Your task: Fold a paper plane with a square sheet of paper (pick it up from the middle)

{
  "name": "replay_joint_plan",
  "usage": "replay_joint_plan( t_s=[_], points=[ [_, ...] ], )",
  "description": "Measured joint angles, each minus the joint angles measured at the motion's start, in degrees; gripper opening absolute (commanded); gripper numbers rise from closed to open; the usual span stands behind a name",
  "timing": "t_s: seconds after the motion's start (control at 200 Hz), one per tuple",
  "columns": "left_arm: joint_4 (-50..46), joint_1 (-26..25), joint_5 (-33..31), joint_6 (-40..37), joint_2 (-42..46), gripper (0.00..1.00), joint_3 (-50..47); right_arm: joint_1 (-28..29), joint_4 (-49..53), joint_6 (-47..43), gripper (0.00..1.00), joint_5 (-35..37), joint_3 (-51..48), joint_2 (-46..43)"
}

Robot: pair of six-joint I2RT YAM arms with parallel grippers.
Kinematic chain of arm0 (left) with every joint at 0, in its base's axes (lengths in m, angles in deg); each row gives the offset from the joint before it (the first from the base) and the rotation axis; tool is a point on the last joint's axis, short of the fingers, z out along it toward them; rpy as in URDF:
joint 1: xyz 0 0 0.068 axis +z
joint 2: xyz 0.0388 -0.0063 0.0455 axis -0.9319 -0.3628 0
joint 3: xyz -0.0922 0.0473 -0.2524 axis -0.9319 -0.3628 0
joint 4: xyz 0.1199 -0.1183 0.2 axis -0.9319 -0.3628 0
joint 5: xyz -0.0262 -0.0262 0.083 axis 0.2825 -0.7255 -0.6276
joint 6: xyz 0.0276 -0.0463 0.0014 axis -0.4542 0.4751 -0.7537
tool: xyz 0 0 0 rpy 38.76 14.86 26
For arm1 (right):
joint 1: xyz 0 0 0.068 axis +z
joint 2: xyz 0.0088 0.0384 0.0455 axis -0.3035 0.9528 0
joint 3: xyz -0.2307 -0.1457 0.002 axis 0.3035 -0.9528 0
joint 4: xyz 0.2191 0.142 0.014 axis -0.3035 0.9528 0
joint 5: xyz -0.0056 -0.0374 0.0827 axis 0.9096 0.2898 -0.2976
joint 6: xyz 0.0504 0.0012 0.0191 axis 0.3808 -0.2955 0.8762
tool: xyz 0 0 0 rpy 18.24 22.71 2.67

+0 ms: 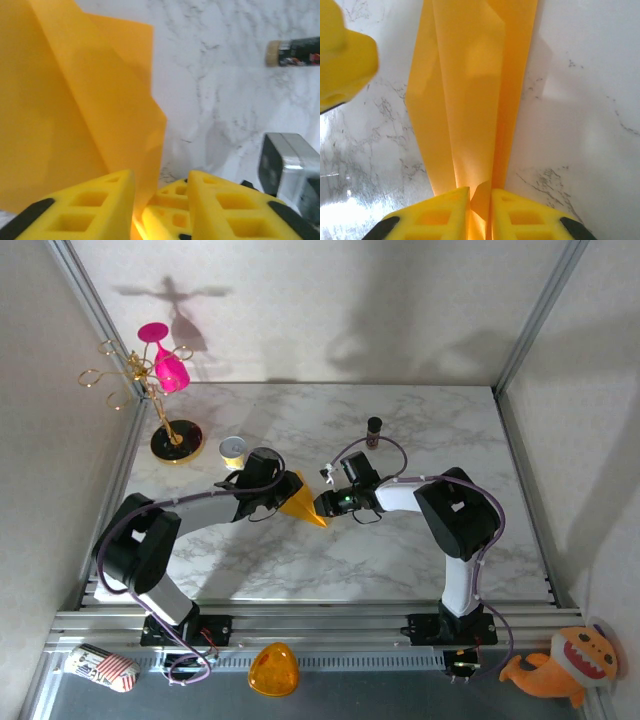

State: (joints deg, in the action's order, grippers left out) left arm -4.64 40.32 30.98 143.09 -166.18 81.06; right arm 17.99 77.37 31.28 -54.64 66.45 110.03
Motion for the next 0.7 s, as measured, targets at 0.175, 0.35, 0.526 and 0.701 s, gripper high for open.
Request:
replay_joint_plan(
  t_s=[0.175, 0.35, 0.526, 0.701],
  points=[
    [6.84, 0.0, 2.64, -0.76, -0.28, 0.24, -2.84, 0.0, 0.9, -0.02, 0.21, 0.02, 0.5, 0.15],
    [12.11, 0.0, 4.17, -0.74, -2.51, 0.2, -3.21, 0.0, 2.27, 0.0, 0.21, 0.02, 1.36, 0.46],
    [14.8, 0.0, 5.25, -0.72, -4.7, 0.19, -4.04, 0.0, 3.13, 0.0, 0.21, 0.0, 1.9, 0.7],
    [16.24, 0.0, 5.92, -0.72, -5.9, 0.18, -4.98, 0.0, 3.58, 0.02, 0.21, 0.07, 2.19, 0.74]
  ],
)
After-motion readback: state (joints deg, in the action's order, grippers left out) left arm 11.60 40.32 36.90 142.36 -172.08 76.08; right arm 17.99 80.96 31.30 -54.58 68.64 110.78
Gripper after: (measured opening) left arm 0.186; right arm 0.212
